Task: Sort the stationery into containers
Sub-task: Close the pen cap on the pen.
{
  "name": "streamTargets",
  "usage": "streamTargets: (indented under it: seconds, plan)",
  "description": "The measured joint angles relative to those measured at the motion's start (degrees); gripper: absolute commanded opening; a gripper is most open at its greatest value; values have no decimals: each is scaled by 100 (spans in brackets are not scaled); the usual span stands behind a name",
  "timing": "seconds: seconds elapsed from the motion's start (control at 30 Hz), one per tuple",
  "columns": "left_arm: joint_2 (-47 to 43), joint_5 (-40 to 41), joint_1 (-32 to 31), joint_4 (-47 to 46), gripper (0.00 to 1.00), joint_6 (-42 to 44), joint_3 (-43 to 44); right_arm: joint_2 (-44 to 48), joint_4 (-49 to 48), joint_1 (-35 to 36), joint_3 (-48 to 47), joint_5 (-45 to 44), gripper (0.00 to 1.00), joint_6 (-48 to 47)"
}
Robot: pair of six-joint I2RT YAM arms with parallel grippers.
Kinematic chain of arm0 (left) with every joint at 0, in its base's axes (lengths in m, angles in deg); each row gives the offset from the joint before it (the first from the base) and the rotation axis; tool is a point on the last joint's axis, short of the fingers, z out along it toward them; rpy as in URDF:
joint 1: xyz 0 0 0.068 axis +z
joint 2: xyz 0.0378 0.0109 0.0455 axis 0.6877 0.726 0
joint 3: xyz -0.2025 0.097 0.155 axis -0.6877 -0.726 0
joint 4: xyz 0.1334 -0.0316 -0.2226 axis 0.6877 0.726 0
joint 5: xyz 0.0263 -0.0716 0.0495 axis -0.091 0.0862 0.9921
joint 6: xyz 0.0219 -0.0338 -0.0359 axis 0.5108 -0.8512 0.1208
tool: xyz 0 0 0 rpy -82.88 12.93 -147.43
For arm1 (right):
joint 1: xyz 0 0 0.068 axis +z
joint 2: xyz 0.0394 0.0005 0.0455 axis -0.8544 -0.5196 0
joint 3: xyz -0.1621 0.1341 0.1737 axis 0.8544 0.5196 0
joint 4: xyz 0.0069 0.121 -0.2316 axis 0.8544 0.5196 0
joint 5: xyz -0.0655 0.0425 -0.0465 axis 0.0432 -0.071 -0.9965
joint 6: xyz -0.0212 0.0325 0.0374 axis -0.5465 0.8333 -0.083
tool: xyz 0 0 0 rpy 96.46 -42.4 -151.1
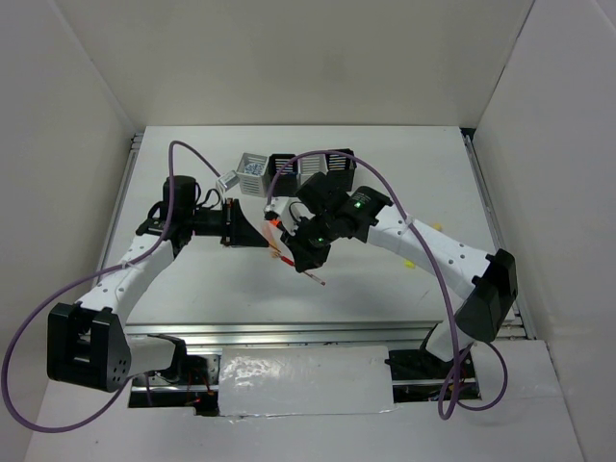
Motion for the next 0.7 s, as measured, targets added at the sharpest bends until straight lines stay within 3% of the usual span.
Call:
streamTargets:
  seconds: [0.7]
  plan:
    - [0, 33, -4, -74, 0, -37, 0, 2, -24, -114, 15, 107, 0, 85]
